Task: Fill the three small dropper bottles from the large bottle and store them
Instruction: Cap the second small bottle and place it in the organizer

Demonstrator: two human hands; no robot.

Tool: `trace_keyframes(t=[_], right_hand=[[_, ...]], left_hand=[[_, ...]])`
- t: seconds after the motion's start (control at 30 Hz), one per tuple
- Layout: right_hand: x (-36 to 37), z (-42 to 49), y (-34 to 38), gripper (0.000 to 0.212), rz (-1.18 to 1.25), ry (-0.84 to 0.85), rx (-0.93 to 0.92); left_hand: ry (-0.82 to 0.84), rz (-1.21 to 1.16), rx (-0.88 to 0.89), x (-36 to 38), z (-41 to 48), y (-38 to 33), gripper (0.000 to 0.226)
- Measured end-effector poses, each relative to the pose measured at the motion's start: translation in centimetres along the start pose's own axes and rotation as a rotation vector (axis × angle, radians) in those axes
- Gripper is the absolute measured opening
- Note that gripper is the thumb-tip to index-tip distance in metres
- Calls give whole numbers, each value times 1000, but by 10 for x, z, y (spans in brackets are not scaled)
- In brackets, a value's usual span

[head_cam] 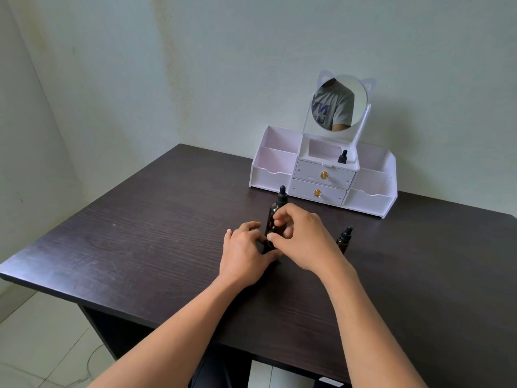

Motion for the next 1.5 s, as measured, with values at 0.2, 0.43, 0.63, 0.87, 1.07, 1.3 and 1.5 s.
trace_keyframes(t=[0.2,0.43,0.63,0.87,1.07,1.3,1.5], right_hand=[[0,1,-10,39,-83,9,81],[3,0,-4,38,-2,60,32],[1,2,-6,38,-86,41,62],[8,9,4,42,30,160,-25],[12,11,-3,27,8,81,43],[29,-4,7,25,-97,-56,65],[36,-6,-3,20,1,-152,168]], left_hand=[[5,-2,4,-2,0,-2,31],[5,3,11,0,0,-3,31],[2,5,3,-2,0,-3,33],[5,10,7,-1,-1,-3,34],[1,29,9,0,1,-2,34],[38,30,0,3,0,-1,39],[46,25,1,5,1,0,40]])
Point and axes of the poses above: each hand's wrist, its own z-axis towards the middle knuckle, its own x-axis out of the palm, y = z × x, the point moved 7 cm from there along z, towards the middle knuckle, and after that the axes turned 10 degrees about -x, right-handed, at the moved point
